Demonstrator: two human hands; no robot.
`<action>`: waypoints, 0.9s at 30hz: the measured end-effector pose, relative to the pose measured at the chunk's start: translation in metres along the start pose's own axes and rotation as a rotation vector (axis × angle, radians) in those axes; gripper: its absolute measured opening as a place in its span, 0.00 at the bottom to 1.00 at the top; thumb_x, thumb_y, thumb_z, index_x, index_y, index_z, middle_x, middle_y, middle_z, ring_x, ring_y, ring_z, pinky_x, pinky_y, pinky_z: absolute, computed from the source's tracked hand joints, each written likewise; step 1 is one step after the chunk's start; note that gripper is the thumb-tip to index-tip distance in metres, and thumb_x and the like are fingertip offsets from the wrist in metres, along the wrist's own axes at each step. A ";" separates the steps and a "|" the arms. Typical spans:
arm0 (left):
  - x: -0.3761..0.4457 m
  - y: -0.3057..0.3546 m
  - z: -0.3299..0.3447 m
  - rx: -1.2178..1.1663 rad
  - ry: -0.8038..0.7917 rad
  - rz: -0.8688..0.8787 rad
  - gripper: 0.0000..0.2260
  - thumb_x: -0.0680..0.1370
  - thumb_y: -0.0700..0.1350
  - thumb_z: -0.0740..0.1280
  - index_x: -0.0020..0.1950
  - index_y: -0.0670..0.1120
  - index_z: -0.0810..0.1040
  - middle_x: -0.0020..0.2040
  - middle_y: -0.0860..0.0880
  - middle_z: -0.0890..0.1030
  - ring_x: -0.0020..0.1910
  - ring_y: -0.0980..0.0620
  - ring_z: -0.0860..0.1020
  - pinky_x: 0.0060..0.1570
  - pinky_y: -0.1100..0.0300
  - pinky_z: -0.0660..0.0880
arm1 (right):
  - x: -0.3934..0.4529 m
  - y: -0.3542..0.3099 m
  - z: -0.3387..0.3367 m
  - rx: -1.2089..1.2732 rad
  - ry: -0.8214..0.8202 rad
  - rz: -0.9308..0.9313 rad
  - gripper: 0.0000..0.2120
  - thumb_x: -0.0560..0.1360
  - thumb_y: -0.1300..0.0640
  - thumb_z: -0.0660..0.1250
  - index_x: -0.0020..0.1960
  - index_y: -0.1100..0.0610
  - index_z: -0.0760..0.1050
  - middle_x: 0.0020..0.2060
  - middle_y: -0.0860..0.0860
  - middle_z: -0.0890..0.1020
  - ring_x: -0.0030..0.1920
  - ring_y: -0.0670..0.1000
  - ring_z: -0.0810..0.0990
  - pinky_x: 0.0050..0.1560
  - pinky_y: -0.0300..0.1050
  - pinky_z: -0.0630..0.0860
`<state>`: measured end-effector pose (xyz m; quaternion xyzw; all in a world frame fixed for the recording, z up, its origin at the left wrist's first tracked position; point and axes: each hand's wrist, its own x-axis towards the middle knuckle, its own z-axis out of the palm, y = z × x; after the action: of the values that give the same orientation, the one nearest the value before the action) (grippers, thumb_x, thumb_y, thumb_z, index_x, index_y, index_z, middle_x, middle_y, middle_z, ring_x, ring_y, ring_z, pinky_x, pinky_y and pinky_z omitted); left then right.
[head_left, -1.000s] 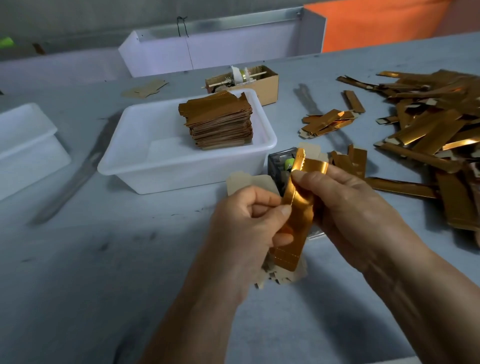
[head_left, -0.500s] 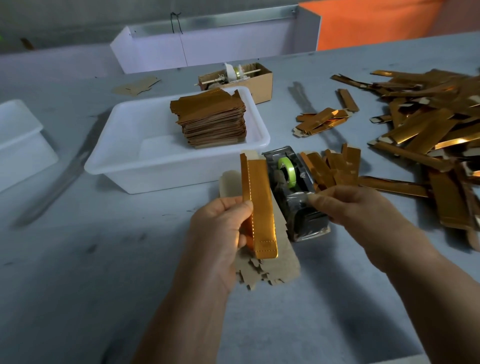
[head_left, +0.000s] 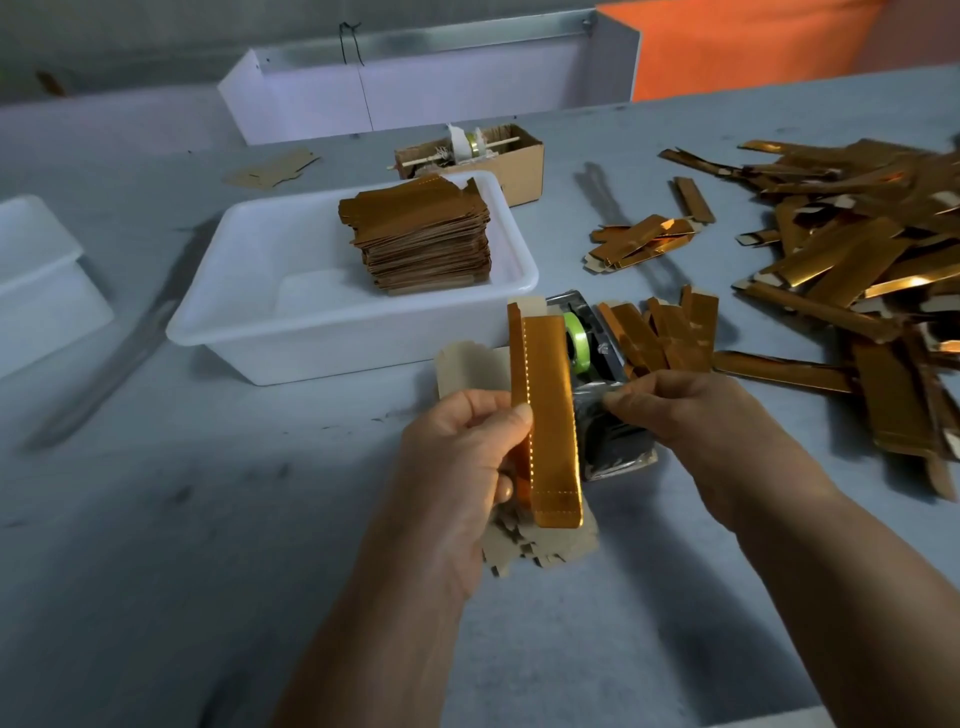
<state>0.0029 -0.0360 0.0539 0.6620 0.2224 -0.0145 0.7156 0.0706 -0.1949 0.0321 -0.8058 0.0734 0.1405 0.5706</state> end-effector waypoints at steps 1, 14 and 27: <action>-0.001 0.000 0.002 -0.004 -0.011 -0.002 0.03 0.77 0.40 0.66 0.46 0.43 0.80 0.37 0.46 0.79 0.30 0.55 0.71 0.23 0.68 0.67 | 0.000 0.000 0.000 0.034 -0.007 0.007 0.06 0.73 0.53 0.69 0.41 0.56 0.80 0.41 0.52 0.82 0.48 0.52 0.79 0.42 0.43 0.70; 0.001 -0.003 0.009 -0.013 -0.051 0.032 0.03 0.78 0.40 0.65 0.45 0.43 0.78 0.36 0.46 0.76 0.25 0.58 0.68 0.25 0.68 0.67 | -0.025 0.009 0.009 -0.164 0.224 -0.190 0.08 0.73 0.52 0.69 0.36 0.53 0.76 0.57 0.41 0.69 0.52 0.40 0.66 0.39 0.23 0.62; 0.007 -0.007 0.025 0.178 -0.103 0.100 0.03 0.77 0.42 0.68 0.50 0.45 0.80 0.34 0.55 0.79 0.24 0.63 0.75 0.26 0.72 0.68 | -0.028 0.027 0.026 -0.156 0.312 -0.318 0.08 0.73 0.57 0.68 0.36 0.49 0.75 0.63 0.47 0.72 0.61 0.47 0.73 0.53 0.39 0.70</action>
<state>0.0141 -0.0585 0.0461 0.7316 0.1498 -0.0325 0.6642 0.0327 -0.1811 0.0083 -0.8608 0.0215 -0.0722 0.5033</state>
